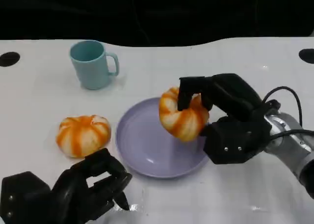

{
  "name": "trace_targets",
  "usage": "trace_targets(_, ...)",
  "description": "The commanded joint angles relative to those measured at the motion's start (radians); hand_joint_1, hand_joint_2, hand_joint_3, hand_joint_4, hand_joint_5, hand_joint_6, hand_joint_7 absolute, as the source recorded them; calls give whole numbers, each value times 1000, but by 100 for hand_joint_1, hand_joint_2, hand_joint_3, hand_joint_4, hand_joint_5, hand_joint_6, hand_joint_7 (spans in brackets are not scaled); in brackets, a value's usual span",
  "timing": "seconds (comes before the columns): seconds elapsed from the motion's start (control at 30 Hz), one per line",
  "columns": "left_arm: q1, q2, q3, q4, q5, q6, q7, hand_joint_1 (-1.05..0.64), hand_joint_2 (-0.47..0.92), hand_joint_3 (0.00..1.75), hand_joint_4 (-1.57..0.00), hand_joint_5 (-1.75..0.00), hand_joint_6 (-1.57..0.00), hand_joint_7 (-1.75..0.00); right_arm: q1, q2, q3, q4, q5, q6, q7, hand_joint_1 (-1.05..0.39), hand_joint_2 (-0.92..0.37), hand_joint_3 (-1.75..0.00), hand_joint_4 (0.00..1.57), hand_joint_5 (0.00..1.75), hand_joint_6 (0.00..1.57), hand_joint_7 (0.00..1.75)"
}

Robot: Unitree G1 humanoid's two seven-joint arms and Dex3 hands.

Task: Grasp the bread from the table and place it into the plate.

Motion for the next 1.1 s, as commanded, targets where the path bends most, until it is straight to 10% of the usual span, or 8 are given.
trace_targets(0.03, 6, 7, 5, -1, 3, -15, 1, -54, 92, 28, -72, -175, -66, -152, -36, 8, 19, 51, -11, -12, 2, -4, -26, -136, 95, 175, 77, 171)
trace_targets(0.13, 7, 7, 5, -4, 0, -8, 2, -55, 92, 28, -72, -175, -66, -152, -41, 13, 27, 68, -13, -13, 13, -3, -28, -135, 93, 175, 78, 166)
trace_targets(0.4, 8, 5, 3, -6, 1, -9, 4, -56, 92, 27, -72, -175, -66, -152, -37, 30, -3, 89, 58, -16, 125, -15, -44, -92, 74, 165, 86, 72)
trace_targets(0.47, 9, 6, 3, -9, 3, -9, 6, -56, 92, 27, -72, -175, -66, -151, -35, 23, -2, 78, 62, -7, 155, -24, -62, -59, 69, 99, 80, 35)
trace_targets(0.57, 8, 7, 3, -6, 2, -13, 2, -56, 92, 27, -71, -175, -66, -151, -39, 8, 8, 53, 54, 18, 219, -36, -85, -24, 59, 48, 68, 6)
trace_targets(0.77, 7, 5, 4, -4, 2, -14, 3, -56, 92, 26, -72, -175, -67, -151, -32, -29, 31, -41, 16, 86, 305, -63, -92, -26, 31, 17, 37, 0)
trace_targets(1.1, 8, 6, 4, 0, 2, -23, 0, -55, 92, 28, -73, -175, -67, -150, 15, -73, 13, -165, 48, 113, 378, -69, -92, -30, 24, 13, 31, 0)
